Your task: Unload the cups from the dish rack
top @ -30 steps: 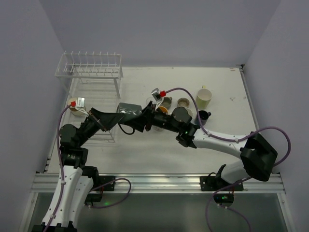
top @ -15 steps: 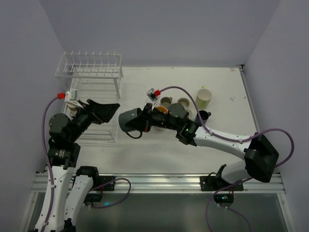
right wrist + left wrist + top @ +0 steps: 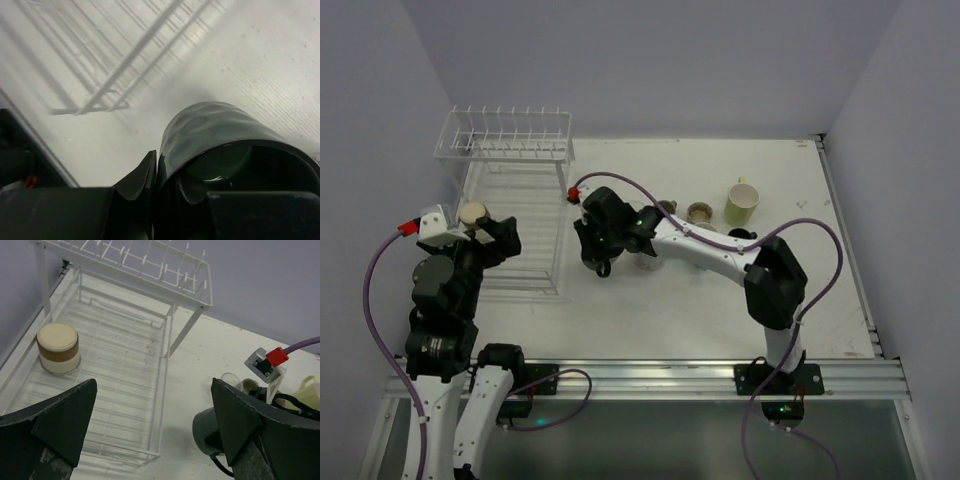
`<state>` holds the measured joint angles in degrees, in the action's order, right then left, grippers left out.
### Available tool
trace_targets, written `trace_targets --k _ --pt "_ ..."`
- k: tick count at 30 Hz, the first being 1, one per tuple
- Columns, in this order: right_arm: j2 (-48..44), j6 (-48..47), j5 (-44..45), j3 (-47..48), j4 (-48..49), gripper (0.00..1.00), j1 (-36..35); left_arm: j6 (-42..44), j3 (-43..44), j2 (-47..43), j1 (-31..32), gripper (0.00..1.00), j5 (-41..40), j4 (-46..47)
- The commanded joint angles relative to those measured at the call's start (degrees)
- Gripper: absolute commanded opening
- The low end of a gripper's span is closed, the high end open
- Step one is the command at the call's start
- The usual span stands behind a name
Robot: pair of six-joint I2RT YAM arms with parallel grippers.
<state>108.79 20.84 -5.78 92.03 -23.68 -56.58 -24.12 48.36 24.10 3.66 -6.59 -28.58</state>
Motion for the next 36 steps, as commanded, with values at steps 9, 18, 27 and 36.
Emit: trace_targets --k 9,18,27,36 --pt "15.39 -8.62 12.19 17.92 -15.52 0.0 -2.39 2.85 -5.46 -1.16 0.73 1.0 -9.49 0.89" --pt "18.56 -8.27 15.36 16.96 -13.59 0.16 -3.19 2.5 -7.31 -0.72 0.91 1.0 -10.2 2.03" --pt "8.48 -7.22 11.42 14.24 -8.93 0.83 -3.28 1.97 -4.33 3.32 0.91 1.0 -10.9 1.42" --pt "-12.44 -5.11 1.31 -3.41 7.31 0.99 -3.28 -1.1 -2.75 17.81 0.73 1.0 -16.68 2.39"
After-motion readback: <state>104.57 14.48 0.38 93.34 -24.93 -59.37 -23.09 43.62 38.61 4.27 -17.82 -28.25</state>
